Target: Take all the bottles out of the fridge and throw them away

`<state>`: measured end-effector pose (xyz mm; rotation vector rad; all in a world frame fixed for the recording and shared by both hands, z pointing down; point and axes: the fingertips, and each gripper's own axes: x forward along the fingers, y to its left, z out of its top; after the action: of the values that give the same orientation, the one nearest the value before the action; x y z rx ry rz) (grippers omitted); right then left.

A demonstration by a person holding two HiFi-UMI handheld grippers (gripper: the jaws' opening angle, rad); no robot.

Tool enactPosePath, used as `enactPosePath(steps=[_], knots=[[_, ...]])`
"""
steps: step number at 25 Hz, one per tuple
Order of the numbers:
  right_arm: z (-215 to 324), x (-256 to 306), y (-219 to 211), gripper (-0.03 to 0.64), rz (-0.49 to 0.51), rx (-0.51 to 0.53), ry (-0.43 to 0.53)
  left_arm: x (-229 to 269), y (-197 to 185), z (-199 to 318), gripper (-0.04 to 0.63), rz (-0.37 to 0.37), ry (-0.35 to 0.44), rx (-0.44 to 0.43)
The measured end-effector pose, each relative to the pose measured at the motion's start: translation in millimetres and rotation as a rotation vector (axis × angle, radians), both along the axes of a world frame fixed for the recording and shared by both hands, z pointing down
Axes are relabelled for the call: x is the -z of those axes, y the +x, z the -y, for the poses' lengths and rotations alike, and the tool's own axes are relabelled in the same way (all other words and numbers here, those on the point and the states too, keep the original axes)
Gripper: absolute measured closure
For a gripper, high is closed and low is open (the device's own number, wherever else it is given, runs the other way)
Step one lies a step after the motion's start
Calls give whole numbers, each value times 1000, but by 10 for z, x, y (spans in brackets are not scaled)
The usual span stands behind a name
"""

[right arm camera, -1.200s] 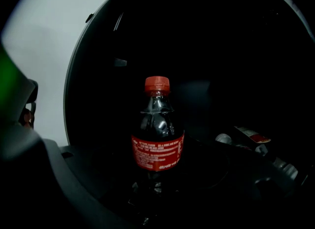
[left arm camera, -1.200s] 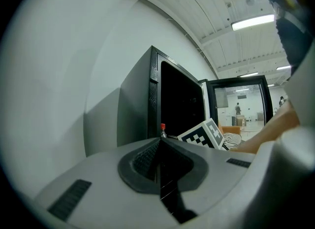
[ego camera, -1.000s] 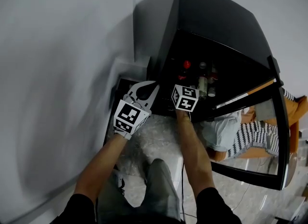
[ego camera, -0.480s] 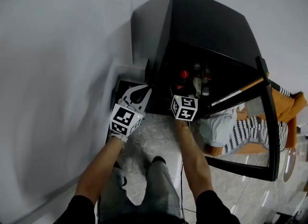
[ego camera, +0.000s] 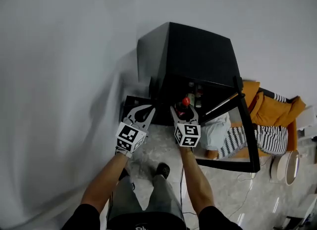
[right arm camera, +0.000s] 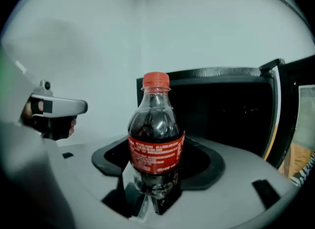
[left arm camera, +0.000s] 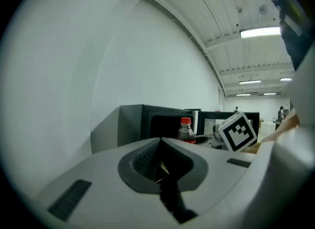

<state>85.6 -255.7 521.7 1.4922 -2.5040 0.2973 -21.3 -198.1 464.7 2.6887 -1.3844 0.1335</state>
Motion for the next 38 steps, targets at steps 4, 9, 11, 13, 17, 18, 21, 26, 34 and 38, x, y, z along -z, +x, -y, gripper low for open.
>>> enactPosePath(steps=[4,9,11,13,17,18,21,26,34,38], knots=[[-247,545,-13,305,8,13,-4,398,-5,-206,589,6,-24,-15],[-584,958,-18,305,19,26,-16,690,-76,-512,589,-12,-50,-21],[-653,1085,-47,305,9,41,-2,793,-140,-551,589,-22,-41,-12],[-702,1180,-94,304,-2,60,10,869,-219,-564,589,-22,-30,-2],[-723,1378,-233,305,-1,100,31,1052,-412,-542,589,-22,-6,35],[-727,1422,-295,305,1,113,36,1095,-470,-547,589,-20,-1,46],[-741,1508,-517,305,4,161,49,1168,-645,-583,589,-13,12,79],[-749,1598,-969,305,14,256,62,1234,-1006,-659,589,1,24,157],[-881,1625,-1798,305,31,433,79,1196,-1672,-863,589,18,26,314],[-982,1575,-2119,305,33,499,67,1112,-1931,-989,589,4,6,377]])
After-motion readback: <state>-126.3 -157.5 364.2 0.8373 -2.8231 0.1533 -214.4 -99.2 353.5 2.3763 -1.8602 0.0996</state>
